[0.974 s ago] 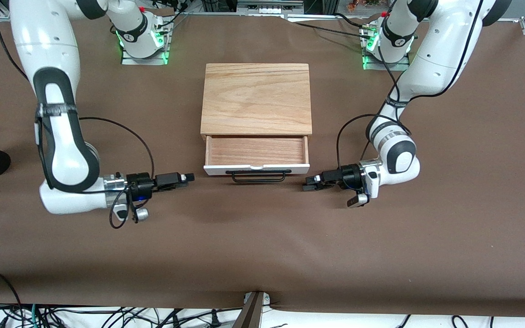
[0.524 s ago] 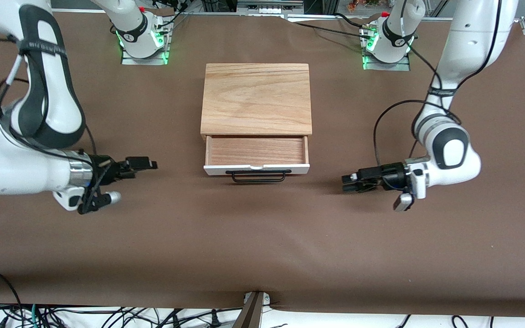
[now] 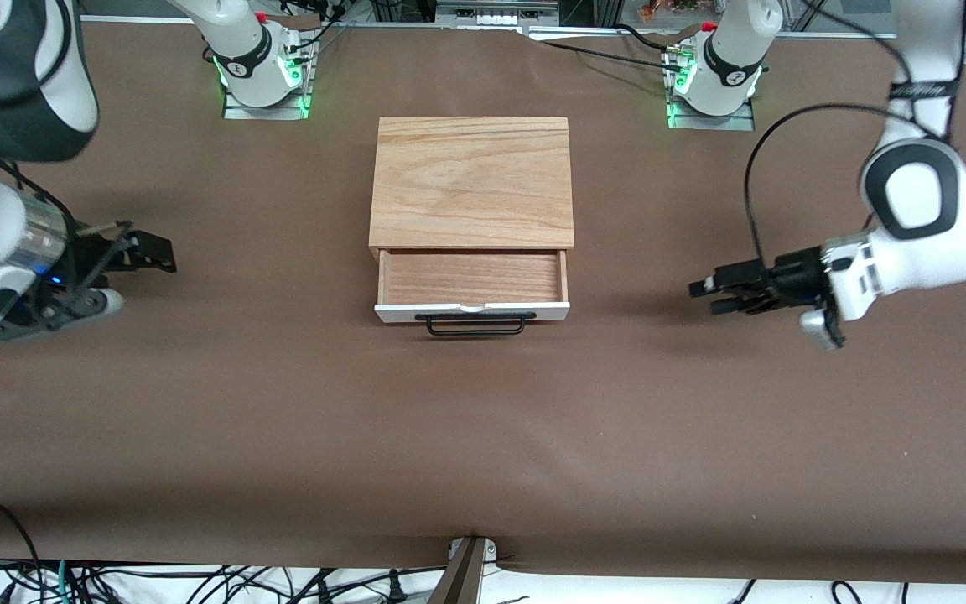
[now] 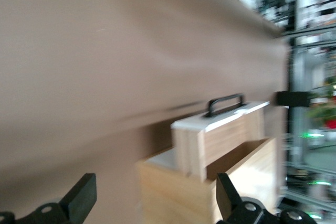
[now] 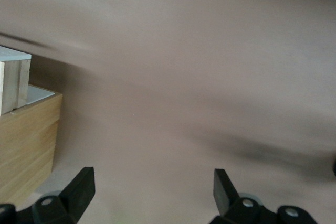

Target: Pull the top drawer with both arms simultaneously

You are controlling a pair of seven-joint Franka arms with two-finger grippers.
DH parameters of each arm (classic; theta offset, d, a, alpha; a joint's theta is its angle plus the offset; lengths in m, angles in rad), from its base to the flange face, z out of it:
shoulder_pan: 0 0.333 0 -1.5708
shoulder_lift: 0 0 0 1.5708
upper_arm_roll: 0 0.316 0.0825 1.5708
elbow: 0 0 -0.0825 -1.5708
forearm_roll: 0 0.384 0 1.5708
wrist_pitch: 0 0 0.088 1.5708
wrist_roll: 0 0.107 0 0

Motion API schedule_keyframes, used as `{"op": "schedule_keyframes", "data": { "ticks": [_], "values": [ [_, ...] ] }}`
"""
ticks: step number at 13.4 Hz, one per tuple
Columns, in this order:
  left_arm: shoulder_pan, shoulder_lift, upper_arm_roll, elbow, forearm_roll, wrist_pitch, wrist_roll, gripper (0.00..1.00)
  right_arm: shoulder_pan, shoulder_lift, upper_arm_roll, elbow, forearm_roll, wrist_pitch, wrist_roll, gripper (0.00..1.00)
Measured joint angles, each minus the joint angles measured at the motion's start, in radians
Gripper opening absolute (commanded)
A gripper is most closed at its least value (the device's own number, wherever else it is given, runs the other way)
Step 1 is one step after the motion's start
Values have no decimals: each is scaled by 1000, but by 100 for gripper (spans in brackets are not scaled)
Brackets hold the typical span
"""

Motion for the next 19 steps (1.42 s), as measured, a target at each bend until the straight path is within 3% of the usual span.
{"op": "schedule_keyframes", "data": {
  "ticks": [4, 6, 9, 12, 19],
  "values": [
    [31, -204, -107, -23, 508, -46, -323, 100, -83, -160, 8, -199, -7, 28, 60, 100],
    [31, -256, -147, -12, 648, -107, -426, 100, -144, -234, 36, -306, -11, 82, 73, 100],
    [35, -265, -149, 65, 796, -185, -448, 100, -182, -282, 44, -347, -11, 88, 76, 100],
    [58, -261, -147, 138, 837, -223, -448, 100, -182, -294, 55, -346, -11, 83, 117, 100],
    [81, -235, -149, 155, 812, -272, -452, 100, -138, -297, 63, -338, -11, 95, 165, 100]
  ]
}}
